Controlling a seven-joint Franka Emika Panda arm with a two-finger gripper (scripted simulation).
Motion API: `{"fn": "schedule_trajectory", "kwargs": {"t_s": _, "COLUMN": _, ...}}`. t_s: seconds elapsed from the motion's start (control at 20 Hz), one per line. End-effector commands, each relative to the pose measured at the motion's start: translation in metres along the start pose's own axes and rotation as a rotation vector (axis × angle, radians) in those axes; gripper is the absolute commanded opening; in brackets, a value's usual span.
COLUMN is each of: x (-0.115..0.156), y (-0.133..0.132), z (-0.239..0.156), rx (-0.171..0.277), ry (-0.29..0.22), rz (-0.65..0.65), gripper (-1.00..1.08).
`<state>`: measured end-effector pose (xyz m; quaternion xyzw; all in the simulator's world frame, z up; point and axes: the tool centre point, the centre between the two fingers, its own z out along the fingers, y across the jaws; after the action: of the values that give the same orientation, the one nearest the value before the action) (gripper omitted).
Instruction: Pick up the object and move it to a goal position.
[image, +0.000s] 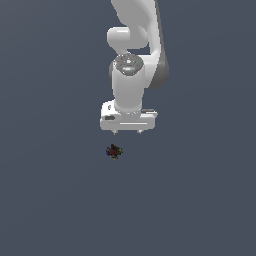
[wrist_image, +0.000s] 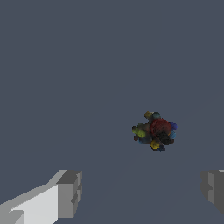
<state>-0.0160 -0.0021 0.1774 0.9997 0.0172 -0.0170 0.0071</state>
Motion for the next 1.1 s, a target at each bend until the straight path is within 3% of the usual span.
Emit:
{"fn": "schedule_trajectory", "kwargs": {"t_s": 0.0, "x": 0.000, "y": 0.000, "z": 0.000, "rx": 0.000, "ry": -0.001, "rz": 0.000, "gripper": 1.00}}
{"fn": "schedule_trajectory", "kwargs": {"t_s": 0.5, "x": 0.001, "y": 0.006, "z": 0.008, "rx": -0.002, "ry": 0.001, "rz": -0.081, "gripper": 1.00}}
{"fn": "schedule_trajectory", "kwargs": {"t_s": 1.05, "x": 0.004, "y": 0.022, "z": 0.031, "rx": -0.005, "ry": 0.007, "rz": -0.307, "gripper": 1.00}}
